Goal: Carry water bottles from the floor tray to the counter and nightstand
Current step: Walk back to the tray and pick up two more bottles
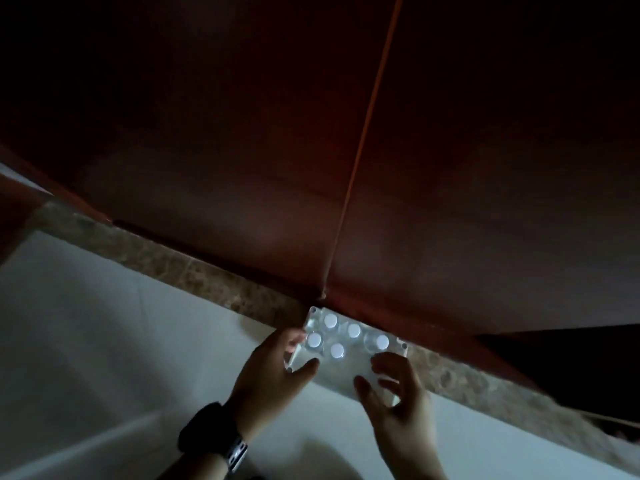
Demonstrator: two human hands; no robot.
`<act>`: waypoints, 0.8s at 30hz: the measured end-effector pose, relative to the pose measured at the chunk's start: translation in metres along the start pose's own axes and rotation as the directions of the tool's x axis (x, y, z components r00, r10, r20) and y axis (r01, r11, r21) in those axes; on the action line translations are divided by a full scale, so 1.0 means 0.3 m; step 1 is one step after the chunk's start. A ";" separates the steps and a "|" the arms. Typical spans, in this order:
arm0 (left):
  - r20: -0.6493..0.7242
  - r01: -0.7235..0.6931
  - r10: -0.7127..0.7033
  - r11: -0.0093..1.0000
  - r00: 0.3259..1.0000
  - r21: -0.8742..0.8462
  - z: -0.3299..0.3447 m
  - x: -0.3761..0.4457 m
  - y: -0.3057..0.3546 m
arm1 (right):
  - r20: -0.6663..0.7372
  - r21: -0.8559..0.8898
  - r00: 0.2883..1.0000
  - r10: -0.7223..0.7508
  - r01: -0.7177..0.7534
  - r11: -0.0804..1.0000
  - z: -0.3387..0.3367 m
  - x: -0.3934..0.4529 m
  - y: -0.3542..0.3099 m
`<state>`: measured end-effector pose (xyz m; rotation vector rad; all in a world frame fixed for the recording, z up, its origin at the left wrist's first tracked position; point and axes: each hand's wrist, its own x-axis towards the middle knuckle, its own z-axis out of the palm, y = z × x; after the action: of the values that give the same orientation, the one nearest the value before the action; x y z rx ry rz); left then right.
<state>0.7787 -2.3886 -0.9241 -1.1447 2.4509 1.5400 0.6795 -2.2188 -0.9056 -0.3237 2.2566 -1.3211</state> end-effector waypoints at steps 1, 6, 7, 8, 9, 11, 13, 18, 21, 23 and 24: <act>0.022 0.008 -0.008 1.000 1.000 0.015 0.075 0.057 -0.101 | -0.010 -0.015 1.000 0.023 -0.023 1.000 0.071 0.025 0.130; 0.085 -0.022 0.013 0.994 0.996 0.111 0.346 0.282 -0.527 | -0.048 -0.116 0.998 0.043 -0.048 0.992 0.358 0.169 0.585; 0.092 -0.042 0.029 0.989 0.995 0.141 0.376 0.318 -0.585 | -0.064 -0.143 0.998 0.027 -0.036 0.989 0.401 0.198 0.642; 0.092 -0.059 0.044 0.986 0.995 0.156 0.400 0.349 -0.629 | -0.084 -0.171 0.996 0.009 -0.023 0.985 0.440 0.225 0.690; 0.087 -0.072 0.059 0.985 0.994 0.158 0.421 0.377 -0.665 | -0.109 -0.199 0.994 -0.011 -0.011 0.980 0.474 0.248 0.729; 0.084 -0.105 0.093 0.983 0.992 0.152 0.457 0.428 -0.712 | -0.151 -0.242 0.988 -0.044 0.007 0.970 0.528 0.284 0.791; 0.080 -0.152 0.140 0.974 0.987 0.167 0.491 0.467 -0.735 | -0.182 -0.272 0.982 -0.060 0.009 0.962 0.563 0.303 0.838; 0.018 -0.302 0.307 0.919 0.951 0.255 0.490 0.463 -0.720 | -0.185 -0.318 0.981 -0.067 0.004 0.948 0.560 0.296 0.854; -0.005 -0.328 0.333 0.930 0.943 0.167 0.418 0.359 -0.614 | -0.114 -0.285 0.993 -0.027 -0.006 0.959 0.469 0.237 0.740; -0.032 -0.313 0.315 0.948 0.949 0.049 0.336 0.259 -0.478 | -0.067 -0.229 0.998 0.008 -0.023 0.973 0.381 0.184 0.592; -0.031 -0.289 0.288 0.957 0.957 -0.009 0.285 0.204 -0.388 | -0.065 -0.190 0.998 0.011 -0.024 0.982 0.326 0.157 0.496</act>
<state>0.7740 -2.3837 -1.0808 -0.8439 2.7314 1.6181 0.6987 -2.2380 -1.0877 -0.3311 2.4403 -1.1230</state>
